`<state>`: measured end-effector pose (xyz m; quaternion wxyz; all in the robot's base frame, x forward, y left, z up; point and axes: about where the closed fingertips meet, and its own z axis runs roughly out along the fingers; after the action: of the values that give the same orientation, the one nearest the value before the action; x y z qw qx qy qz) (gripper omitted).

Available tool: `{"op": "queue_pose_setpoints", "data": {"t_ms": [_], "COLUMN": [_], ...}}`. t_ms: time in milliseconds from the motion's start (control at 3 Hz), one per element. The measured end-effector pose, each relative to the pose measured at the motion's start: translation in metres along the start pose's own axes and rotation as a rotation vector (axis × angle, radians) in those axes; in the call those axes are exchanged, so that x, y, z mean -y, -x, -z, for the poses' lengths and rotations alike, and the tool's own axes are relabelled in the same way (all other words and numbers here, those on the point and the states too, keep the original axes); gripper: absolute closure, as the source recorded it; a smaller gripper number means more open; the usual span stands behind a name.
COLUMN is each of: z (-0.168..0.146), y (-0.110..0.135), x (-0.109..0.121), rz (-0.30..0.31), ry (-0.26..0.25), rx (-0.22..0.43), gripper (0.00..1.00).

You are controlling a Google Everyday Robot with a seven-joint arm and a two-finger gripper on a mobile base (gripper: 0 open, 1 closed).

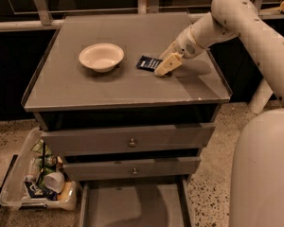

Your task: Place rxbar blueberry into bottom drawer

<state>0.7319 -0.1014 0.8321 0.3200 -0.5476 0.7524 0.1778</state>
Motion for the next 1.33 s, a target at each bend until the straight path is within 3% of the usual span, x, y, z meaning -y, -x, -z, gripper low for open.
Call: {"op": "queue_pose_setpoints", "data": {"t_ms": [333,667,1000,1333], "z": [0.000,0.000,0.000,0.000], "y": [0.000,0.000,0.000,-0.001], "x": [0.000,0.000,0.000,-0.014], "rz": [0.000,0.000,0.000,0.032], "ry": [0.000,0.000,0.000,0.020], "rx": [0.000,0.000,0.000,0.001], "gripper": [0.87,1.00,1.00,1.00]}}
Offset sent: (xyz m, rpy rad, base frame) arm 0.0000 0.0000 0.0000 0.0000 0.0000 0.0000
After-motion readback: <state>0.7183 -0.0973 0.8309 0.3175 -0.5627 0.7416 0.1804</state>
